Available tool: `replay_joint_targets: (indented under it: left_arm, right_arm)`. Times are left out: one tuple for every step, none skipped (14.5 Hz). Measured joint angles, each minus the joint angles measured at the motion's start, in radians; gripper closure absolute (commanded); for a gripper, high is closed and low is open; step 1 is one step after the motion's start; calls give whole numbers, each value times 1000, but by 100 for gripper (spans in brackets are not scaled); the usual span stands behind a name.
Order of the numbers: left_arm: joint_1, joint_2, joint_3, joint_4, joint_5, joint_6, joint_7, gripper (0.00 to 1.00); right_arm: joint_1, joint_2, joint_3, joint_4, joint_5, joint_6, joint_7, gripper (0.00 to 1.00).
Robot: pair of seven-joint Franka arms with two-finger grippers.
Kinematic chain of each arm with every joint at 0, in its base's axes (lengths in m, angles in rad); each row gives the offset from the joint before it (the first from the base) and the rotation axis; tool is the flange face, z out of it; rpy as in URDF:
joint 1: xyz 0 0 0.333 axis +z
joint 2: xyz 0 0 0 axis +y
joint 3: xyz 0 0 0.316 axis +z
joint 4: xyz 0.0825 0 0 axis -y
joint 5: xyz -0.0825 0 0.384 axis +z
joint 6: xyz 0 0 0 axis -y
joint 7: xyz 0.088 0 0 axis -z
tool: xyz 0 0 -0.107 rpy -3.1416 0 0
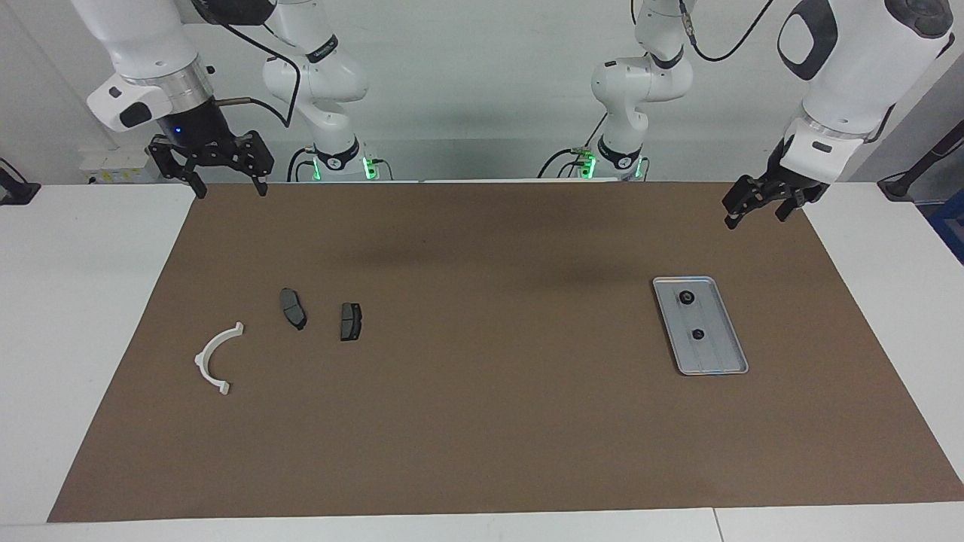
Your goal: Place bearing gear from tray to pile
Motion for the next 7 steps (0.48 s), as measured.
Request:
replay_joint_targets:
  left_arm:
    - [0,0,0,0,0,0,0,0]
    - [0,0,0,0,0,0,0,0]
    - [0,0,0,0,0,2,0,0]
    - [0,0,1,-1,0,6,0,0]
    - [1,0,3,-4,0,20,0,0]
    - [3,0,5,-12,0,45,0,0]
    - [4,1,7,-29,0,82,0,0]
  right_arm:
    - [0,0,0,0,0,0,0,0]
    - [0,0,0,0,0,0,0,0]
    - [0,0,0,0,0,0,0,0]
    - [0,0,0,0,0,0,0,0]
    - [0,0,0,0,0,0,0,0]
    - [0,0,0,0,0,0,0,0]
    - [0,0,0,0,0,0,0,0]
